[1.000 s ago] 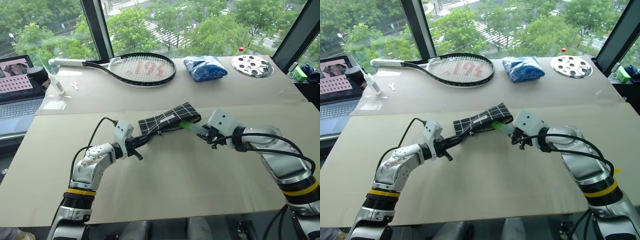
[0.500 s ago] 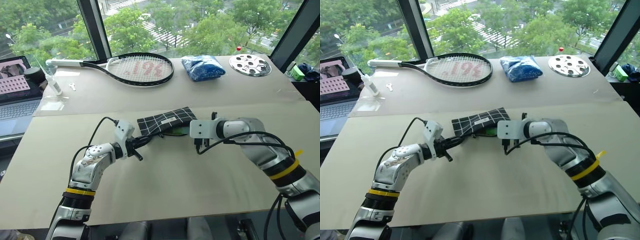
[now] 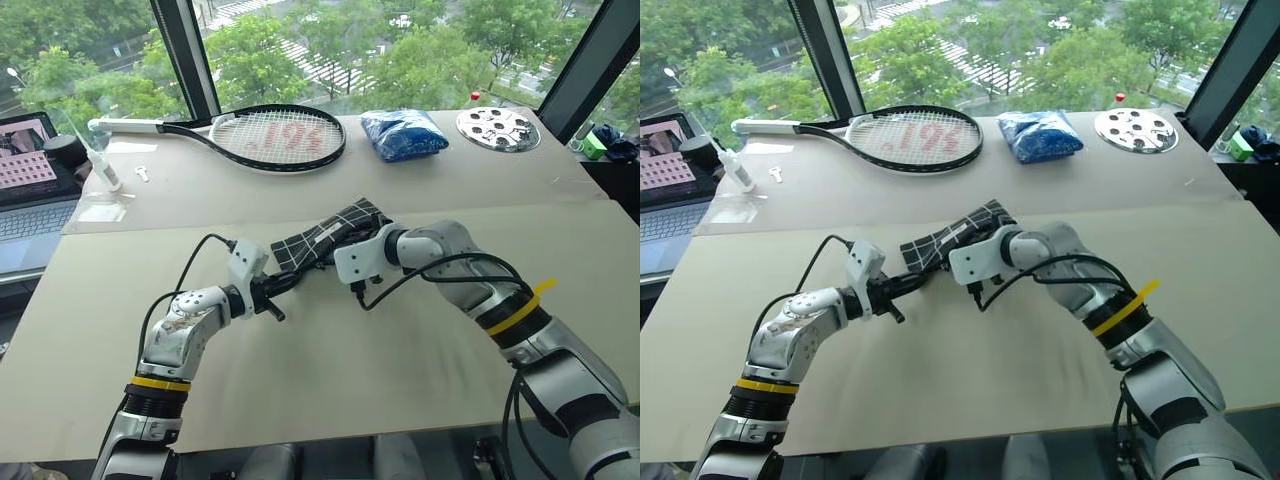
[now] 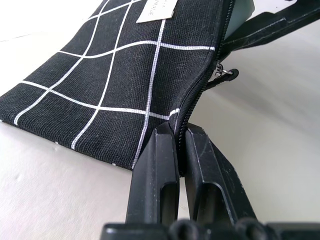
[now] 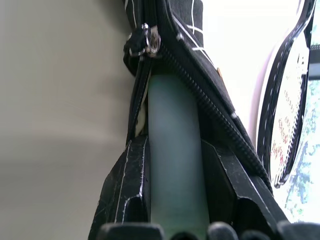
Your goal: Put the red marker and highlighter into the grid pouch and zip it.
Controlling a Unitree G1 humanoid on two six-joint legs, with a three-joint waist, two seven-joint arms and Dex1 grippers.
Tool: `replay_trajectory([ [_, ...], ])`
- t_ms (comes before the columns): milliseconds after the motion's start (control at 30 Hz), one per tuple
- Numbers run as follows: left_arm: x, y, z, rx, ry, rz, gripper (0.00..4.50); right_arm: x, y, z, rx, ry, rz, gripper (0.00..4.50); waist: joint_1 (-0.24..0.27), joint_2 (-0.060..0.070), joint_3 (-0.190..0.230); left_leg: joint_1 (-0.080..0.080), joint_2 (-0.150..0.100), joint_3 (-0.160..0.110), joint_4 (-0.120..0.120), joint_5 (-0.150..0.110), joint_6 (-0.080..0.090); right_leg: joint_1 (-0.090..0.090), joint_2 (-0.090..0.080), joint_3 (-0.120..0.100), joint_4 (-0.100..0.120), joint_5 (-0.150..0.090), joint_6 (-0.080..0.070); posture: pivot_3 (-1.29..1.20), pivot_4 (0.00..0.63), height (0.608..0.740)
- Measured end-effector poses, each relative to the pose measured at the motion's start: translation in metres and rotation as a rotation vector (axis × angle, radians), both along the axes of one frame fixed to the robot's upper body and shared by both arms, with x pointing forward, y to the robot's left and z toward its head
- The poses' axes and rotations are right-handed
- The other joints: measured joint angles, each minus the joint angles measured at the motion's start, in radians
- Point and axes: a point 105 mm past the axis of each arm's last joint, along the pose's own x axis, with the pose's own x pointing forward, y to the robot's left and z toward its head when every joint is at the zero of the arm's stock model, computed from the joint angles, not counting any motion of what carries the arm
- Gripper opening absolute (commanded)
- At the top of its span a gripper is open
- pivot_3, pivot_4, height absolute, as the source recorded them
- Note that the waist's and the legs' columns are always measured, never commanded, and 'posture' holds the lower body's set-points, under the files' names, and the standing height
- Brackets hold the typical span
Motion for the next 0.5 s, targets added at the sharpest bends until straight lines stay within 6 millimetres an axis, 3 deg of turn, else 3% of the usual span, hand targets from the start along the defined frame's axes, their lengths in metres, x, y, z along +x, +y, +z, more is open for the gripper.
replay_trajectory([
  [367,-0.001,-0.001,0.000,-0.001,0.002,-0.006,0.00,-0.002,0.005,-0.009,-0.072,-0.115,0.144,1.05,-0.004,0.000,0.000,0.000,0.000,0.001,0.000,0.000,0.000,-0.001,0.000,0.000,0.000,0.000,0.000,0.00,0.150,0.740],
  [433,-0.001,-0.001,0.000,-0.001,0.002,-0.007,0.00,-0.002,0.005,-0.011,-0.074,-0.116,0.165,2.06,-0.004,0.000,0.000,0.000,0.000,0.001,0.000,0.000,0.000,-0.001,0.000,0.000,0.000,0.000,0.000,0.00,0.150,0.740],
  [500,-0.001,-0.001,0.000,-0.001,0.002,-0.007,0.00,-0.005,0.006,-0.014,-0.073,-0.092,0.177,2.48,-0.004,0.000,0.000,0.000,0.000,0.001,0.000,0.000,0.000,-0.001,0.000,0.000,0.000,0.000,0.000,0.00,0.150,0.740],
])
